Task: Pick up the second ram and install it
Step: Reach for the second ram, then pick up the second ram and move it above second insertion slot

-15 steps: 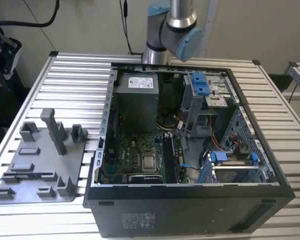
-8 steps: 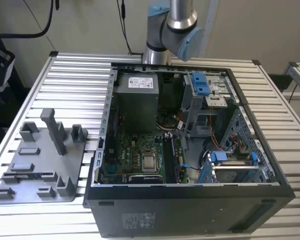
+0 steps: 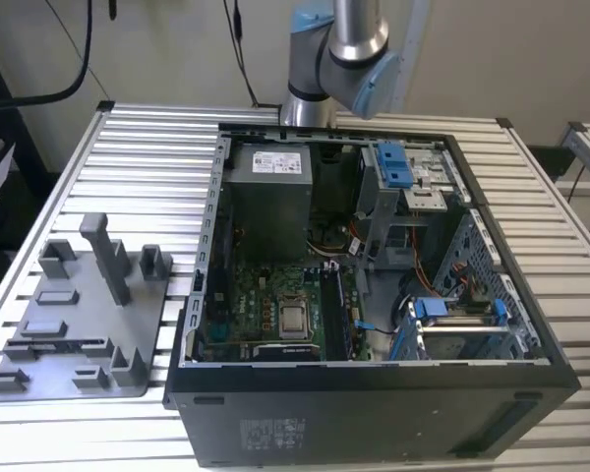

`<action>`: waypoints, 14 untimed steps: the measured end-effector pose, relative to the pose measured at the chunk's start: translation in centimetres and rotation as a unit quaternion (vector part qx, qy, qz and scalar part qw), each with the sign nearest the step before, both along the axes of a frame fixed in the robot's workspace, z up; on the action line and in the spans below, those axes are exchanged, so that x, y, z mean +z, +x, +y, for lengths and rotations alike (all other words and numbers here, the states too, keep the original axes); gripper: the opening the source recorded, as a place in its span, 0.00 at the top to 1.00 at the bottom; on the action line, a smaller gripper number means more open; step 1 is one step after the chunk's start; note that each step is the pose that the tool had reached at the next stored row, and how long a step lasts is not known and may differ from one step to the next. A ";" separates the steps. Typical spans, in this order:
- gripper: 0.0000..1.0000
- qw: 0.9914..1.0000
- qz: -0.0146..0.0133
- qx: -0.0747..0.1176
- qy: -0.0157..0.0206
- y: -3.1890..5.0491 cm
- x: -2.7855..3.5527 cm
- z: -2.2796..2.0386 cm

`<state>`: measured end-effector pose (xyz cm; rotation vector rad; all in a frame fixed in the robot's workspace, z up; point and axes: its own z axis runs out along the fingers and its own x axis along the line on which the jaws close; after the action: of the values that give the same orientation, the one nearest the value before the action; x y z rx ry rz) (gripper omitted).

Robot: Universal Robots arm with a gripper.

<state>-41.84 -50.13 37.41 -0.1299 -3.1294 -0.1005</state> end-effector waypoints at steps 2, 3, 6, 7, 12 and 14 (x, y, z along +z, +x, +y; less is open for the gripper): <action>0.89 1.000 0.000 0.000 0.000 -0.02 -0.12 -0.71; 0.89 1.000 0.000 0.000 0.000 -0.05 -0.14 -0.82; 0.89 1.000 0.000 0.000 0.000 -0.07 -0.15 -0.82; 0.89 1.000 0.000 0.000 0.000 -0.07 -0.15 -0.83; 0.89 1.000 0.000 0.000 0.000 -0.07 -0.15 -0.83; 0.89 1.000 0.001 0.000 0.000 -0.07 -0.15 -0.83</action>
<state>-41.91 -50.96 37.26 -0.1296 -3.1283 -0.1004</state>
